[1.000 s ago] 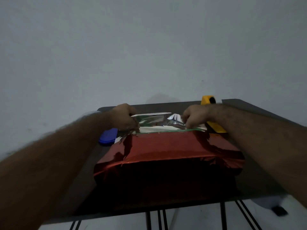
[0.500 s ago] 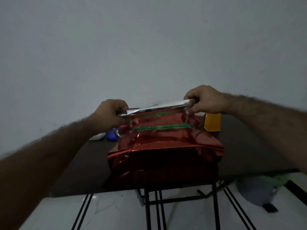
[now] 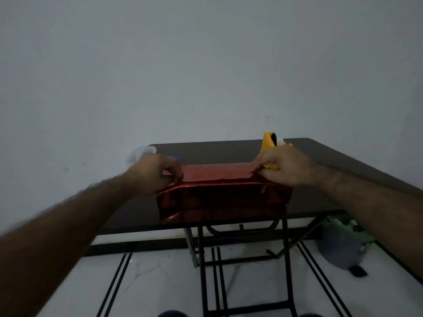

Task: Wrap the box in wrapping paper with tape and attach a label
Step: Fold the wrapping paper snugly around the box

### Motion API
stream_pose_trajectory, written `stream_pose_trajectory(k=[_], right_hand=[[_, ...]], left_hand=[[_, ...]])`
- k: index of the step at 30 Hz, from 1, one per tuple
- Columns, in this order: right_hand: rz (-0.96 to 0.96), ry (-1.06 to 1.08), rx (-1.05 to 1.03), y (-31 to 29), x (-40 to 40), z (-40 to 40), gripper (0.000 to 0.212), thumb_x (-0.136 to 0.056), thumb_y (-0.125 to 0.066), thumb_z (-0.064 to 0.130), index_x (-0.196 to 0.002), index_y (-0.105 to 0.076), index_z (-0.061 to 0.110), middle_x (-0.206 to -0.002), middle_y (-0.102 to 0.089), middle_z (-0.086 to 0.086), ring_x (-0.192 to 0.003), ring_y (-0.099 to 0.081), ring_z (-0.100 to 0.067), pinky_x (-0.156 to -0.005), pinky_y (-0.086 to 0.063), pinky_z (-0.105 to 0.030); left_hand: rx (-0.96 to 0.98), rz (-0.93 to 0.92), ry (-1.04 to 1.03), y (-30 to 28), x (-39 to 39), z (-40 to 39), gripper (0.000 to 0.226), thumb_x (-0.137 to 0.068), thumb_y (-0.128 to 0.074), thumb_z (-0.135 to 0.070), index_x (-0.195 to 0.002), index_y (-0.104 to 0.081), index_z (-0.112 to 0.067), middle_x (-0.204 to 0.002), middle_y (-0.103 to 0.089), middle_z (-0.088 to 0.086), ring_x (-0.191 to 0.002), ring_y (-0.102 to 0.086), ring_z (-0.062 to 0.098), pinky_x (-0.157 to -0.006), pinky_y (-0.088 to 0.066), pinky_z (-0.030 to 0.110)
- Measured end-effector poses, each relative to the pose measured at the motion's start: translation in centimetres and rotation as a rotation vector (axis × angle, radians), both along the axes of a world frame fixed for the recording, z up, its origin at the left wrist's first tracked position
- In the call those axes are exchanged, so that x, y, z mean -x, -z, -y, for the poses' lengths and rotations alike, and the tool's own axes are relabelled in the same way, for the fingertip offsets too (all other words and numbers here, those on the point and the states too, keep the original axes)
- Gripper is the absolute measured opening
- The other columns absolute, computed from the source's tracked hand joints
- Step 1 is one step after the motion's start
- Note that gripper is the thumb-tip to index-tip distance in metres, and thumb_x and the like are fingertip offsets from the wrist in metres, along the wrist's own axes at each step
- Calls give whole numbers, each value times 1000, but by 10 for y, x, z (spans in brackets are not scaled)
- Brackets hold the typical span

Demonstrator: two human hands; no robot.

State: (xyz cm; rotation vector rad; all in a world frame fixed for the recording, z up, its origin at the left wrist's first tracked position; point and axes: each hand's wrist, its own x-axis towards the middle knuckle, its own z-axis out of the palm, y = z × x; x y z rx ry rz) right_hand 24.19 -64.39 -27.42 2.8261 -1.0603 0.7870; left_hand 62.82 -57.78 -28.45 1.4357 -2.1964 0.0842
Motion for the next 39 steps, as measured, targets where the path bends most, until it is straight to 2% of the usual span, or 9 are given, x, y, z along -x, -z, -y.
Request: stream_pose_trajectory(k=[3, 6, 11, 14, 18, 22, 31, 37, 39], right_hand=[[-88, 10, 33, 5, 0, -13, 32, -88, -66, 35, -113, -82, 25, -107, -79, 12, -100, -72, -6, -91, -58, -38], [-121, 4, 191, 9, 6, -17, 42, -83, -65, 57, -106, -83, 27, -102, -80, 13, -96, -72, -8, -92, -54, -43], [-169, 23, 417, 15, 1, -18, 62, -81, -64, 77, -109, -80, 24, -118, -77, 8, -109, -71, -16, -103, -45, -41], [-179, -29, 342, 14, -15, -21, 80, -82, -62, 78, -139, -67, 22, -140, -68, 7, -126, -64, -12, -108, -45, -40], [-349, -57, 395, 18, -33, -20, 68, -92, -52, 71, -141, -66, 25, -134, -72, 8, -123, -66, -15, -106, -47, -48], [-301, -34, 445, 22, -25, -18, 52, -93, -56, 61, -130, -74, 29, -121, -77, 12, -114, -71, -12, -100, -49, -44], [-108, -51, 580, 42, -18, -19, 38, -95, -62, 50, -107, -83, 20, -100, -82, 7, -93, -76, -12, -88, -53, -39], [-58, -47, 601, 50, -18, -17, 36, -95, -64, 48, -108, -83, 20, -103, -81, 7, -99, -75, -13, -88, -50, -40], [-40, -50, 603, 52, -19, -18, 33, -94, -66, 46, -108, -83, 20, -103, -81, 8, -99, -75, -13, -88, -49, -40]], left_hand=[[-67, 42, -99, 4, 2, -10, 37, -87, -68, 2, -104, -80, -28, -92, -71, -17, -66, -56, -14, -68, -37, -1], [-72, 59, -110, 7, 0, -15, 38, -89, -67, -2, -109, -80, -32, -96, -75, -15, -76, -64, -3, -74, -46, 12], [30, -47, -108, 2, 6, -24, 26, -77, -63, -16, -90, -82, -27, -92, -78, -11, -87, -72, 15, -85, -57, 28], [106, -84, -74, -8, 28, -32, 38, -72, -56, -32, -100, -79, -21, -101, -76, -10, -96, -68, 18, -88, -49, 23], [23, 87, 16, -6, 56, -34, 56, -89, -66, -56, -136, -67, -26, -142, -65, -7, -130, -59, 13, -110, -45, 33], [157, 279, 29, 8, 72, -30, 41, -96, -67, -48, -133, -70, -30, -131, -72, -10, -117, -67, 13, -104, -50, 34], [301, 325, -10, 24, 77, -37, 32, -96, -72, -28, -128, -74, -24, -129, -74, -5, -115, -70, 15, -103, -48, 41], [269, 215, -70, 26, 80, -37, 39, -90, -68, -41, -126, -73, -25, -122, -76, -6, -112, -70, 16, -99, -51, 42], [253, 166, -87, 26, 85, -38, 52, -93, -65, -49, -138, -65, -24, -137, -69, -4, -123, -64, 16, -106, -50, 44]])
